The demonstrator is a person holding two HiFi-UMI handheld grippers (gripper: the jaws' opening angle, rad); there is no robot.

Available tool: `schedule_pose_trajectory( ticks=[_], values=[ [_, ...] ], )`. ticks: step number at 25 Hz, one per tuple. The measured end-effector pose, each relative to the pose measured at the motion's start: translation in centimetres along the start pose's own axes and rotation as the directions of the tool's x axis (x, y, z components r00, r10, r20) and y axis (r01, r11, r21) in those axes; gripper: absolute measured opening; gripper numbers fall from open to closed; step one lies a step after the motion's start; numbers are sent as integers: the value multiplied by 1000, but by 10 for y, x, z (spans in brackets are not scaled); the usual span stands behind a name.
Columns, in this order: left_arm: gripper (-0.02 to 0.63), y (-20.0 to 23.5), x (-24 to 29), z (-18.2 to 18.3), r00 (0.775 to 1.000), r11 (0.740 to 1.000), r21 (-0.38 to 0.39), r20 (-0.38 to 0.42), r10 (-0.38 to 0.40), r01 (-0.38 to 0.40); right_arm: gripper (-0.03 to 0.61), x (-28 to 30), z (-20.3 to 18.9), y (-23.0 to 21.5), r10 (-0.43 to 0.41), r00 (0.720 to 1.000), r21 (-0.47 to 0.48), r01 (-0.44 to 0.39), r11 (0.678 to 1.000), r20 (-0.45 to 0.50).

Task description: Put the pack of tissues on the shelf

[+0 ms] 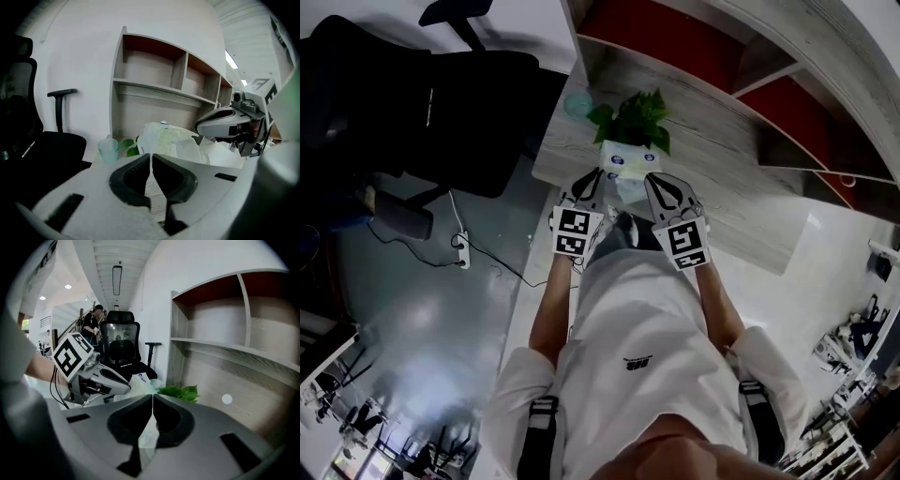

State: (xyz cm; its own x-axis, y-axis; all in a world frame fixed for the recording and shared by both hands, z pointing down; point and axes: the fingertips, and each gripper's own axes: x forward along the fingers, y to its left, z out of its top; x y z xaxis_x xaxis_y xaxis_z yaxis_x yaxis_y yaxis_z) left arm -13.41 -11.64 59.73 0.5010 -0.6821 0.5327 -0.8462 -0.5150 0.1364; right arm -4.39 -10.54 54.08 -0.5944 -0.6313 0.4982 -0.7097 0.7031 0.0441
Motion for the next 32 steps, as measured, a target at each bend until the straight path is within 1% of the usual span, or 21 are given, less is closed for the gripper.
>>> schedule_pose_trajectory(
  ticks=[10,19,26,32],
  values=[
    [40,-1,-9,50,997,1000,-5,79,8,-8,28,-20,40,-24,-69,995,-5,70,998,69],
    [40,-1,-11,99,989,999,39,146,3,-9,28,-40,70,-42,-114,985,-16,117,993,130],
    [40,-7,-15,136,981,998,69,192,-8,-5,28,-54,98,-56,-139,972,-24,146,989,192],
    [40,-10,-19,159,976,996,90,219,-6,-14,28,-63,116,-63,-151,962,-29,162,986,228]
  ],
)
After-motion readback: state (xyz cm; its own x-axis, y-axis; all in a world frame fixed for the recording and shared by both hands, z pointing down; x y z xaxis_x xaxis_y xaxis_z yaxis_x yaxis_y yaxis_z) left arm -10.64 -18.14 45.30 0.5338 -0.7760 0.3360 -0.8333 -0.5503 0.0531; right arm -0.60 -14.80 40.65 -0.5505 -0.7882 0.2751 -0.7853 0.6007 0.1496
